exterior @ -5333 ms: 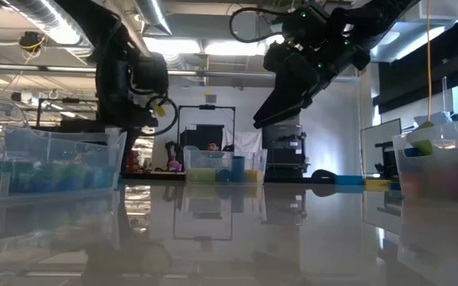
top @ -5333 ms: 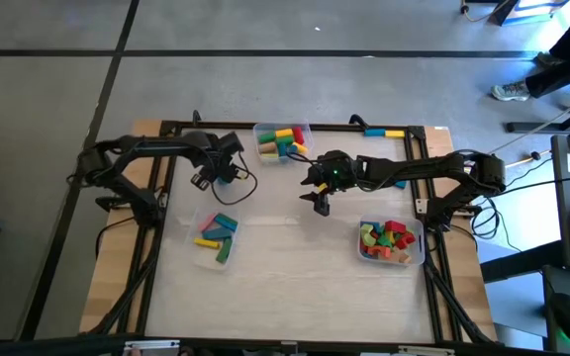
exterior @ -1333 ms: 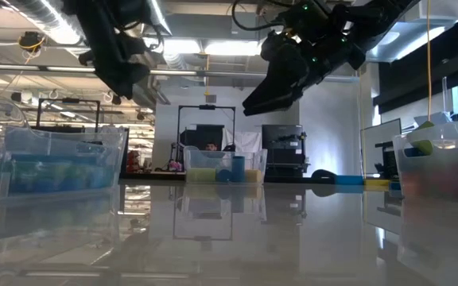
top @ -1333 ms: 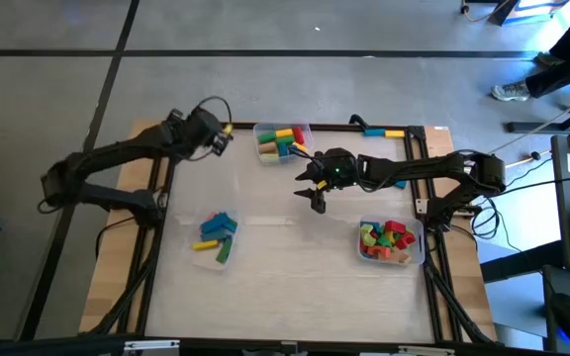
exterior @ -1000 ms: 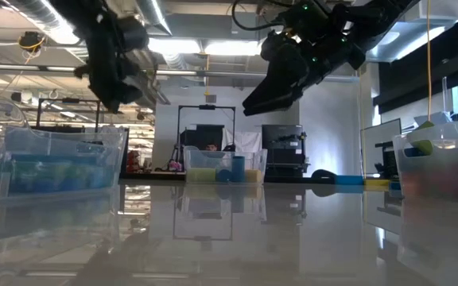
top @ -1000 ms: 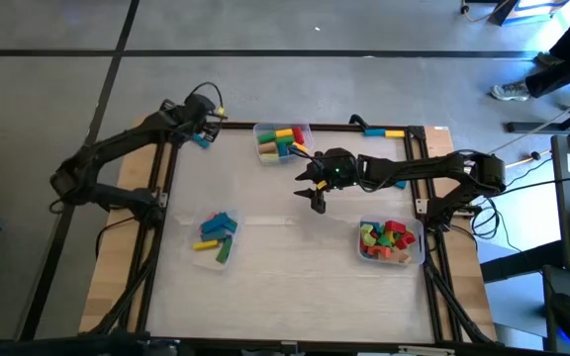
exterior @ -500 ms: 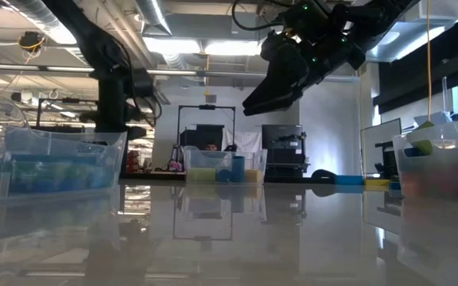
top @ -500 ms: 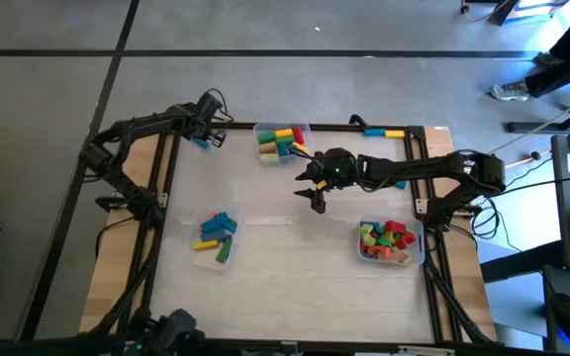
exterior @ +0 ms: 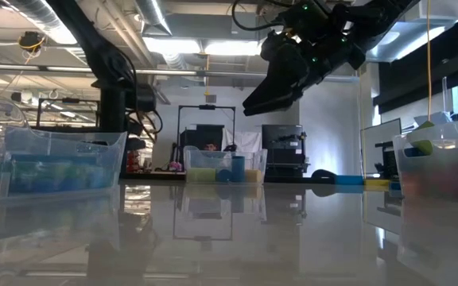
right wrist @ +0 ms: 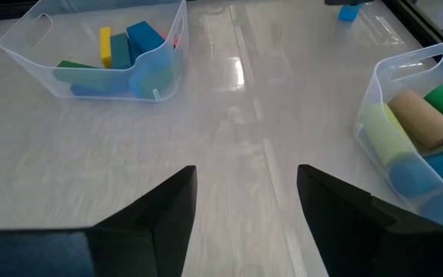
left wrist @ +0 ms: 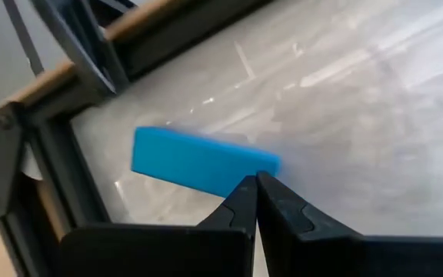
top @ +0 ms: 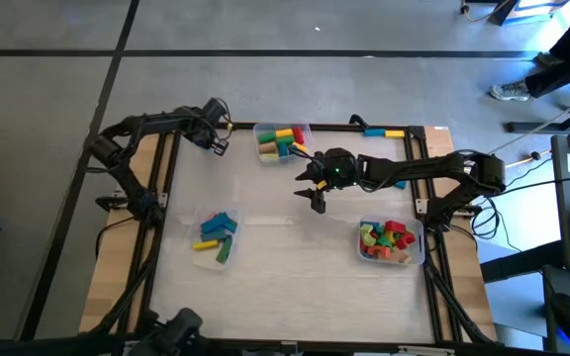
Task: Sort blocks by size
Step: Put the blue rectangular block into the bottom left transparent bin
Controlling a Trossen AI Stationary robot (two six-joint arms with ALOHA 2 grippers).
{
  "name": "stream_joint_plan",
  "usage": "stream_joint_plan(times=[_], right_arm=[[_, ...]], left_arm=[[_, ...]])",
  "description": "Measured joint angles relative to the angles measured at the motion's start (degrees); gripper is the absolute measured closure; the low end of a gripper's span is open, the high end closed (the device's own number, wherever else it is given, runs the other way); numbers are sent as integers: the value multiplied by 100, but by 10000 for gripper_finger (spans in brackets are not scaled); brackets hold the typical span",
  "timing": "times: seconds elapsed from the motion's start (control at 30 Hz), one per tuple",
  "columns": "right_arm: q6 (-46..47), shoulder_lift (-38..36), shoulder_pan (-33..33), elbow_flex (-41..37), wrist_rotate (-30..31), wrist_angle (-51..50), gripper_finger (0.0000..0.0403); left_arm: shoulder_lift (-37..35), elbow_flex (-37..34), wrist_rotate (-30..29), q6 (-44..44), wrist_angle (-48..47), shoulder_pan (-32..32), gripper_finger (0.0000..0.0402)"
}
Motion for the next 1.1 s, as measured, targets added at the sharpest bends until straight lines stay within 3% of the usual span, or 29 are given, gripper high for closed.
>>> stream_joint_plan(times=[0.47, 0.9, 1.1], right_arm=[[2, 0, -2, 0, 0, -145, 178], [0, 0, -2, 0, 0, -147, 178], [-2, 0, -2, 0, 0, -151, 178]], left_arm=[[224, 21, 58, 146, -94, -607, 398], [232, 11, 180, 177, -345, -2436, 398], [232, 9, 168, 877, -532, -3364, 398]])
